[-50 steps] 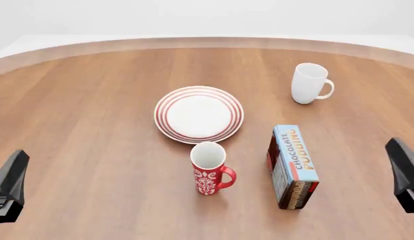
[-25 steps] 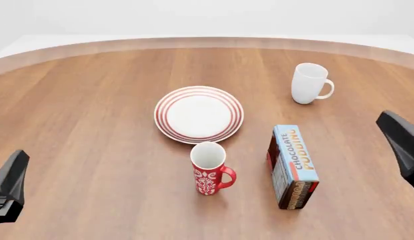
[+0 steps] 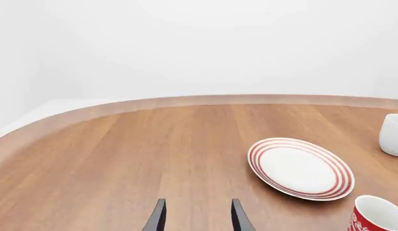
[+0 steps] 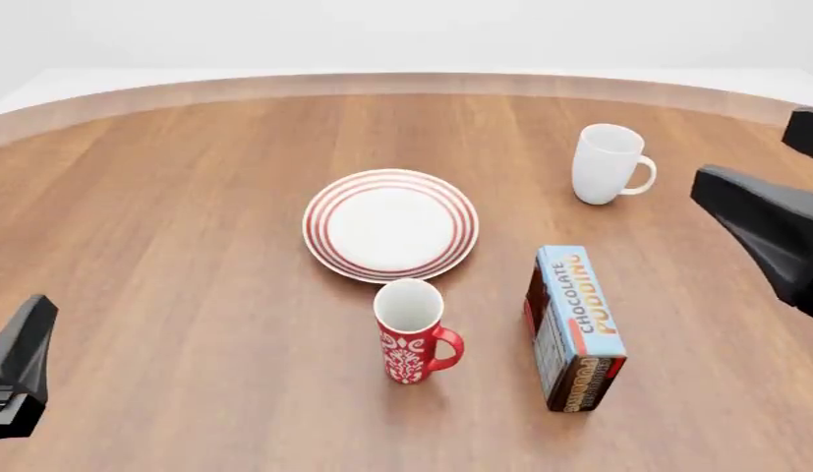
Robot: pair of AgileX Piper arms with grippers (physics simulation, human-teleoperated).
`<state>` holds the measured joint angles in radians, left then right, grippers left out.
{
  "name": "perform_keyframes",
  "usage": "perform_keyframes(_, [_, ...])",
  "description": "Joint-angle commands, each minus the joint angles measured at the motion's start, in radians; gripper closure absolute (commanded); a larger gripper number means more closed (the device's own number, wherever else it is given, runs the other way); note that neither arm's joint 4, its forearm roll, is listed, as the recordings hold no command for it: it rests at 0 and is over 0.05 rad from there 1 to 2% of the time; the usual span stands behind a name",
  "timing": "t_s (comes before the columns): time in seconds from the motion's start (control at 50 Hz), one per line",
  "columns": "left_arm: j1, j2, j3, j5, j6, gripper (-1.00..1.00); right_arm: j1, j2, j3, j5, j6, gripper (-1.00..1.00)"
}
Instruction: Pick up the red mug and put it on the plate
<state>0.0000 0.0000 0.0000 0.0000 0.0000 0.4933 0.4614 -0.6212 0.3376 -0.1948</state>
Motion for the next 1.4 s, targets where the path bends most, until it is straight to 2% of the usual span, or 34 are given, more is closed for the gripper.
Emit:
perform_keyframes(0.02, [0.0, 0.0, 0.0, 0.0, 0.0, -1.0, 0.121, 0.094, -0.097, 0.076, -0.007, -1.0])
perform_keyframes(0.04, [0.0, 0.0, 0.0, 0.0, 0.0, -1.0, 0.128, 0.12, -0.098, 0.083, -0.022, -1.0])
perform_keyframes(0.12, [0.0, 0.0, 0.0, 0.0, 0.0, -1.0, 0.153, 0.151, -0.127, 0.1, -0.007, -1.0])
perform_keyframes(0.22, [0.0, 0.0, 0.0, 0.0, 0.0, -1.0, 0.17, 0.197, -0.173, 0.137, -0.043, -1.0])
perform_keyframes(0.5, [0.0, 0.0, 0.0, 0.0, 0.0, -1.0, 0.239, 0.3, -0.23, 0.239, -0.047, -1.0])
perform_keyframes(0.78, [0.0, 0.0, 0.0, 0.0, 0.0, -1.0, 0.258, 0.399, -0.246, 0.243, -0.067, -1.0])
perform_keyframes(0.92, [0.0, 0.0, 0.0, 0.0, 0.0, -1.0, 0.287, 0.45, -0.247, 0.244, -0.034, -1.0])
perform_keyframes(1.08, [0.0, 0.0, 0.0, 0.0, 0.0, -1.0, 0.303, 0.498, -0.245, 0.224, -0.021, -1.0])
perform_keyframes(1.12, [0.0, 0.0, 0.0, 0.0, 0.0, -1.0, 0.33, 0.511, -0.229, 0.209, -0.011, -1.0])
perform_keyframes(1.4, [0.0, 0.0, 0.0, 0.0, 0.0, -1.0, 0.346, 0.561, -0.187, 0.152, 0.018, -1.0])
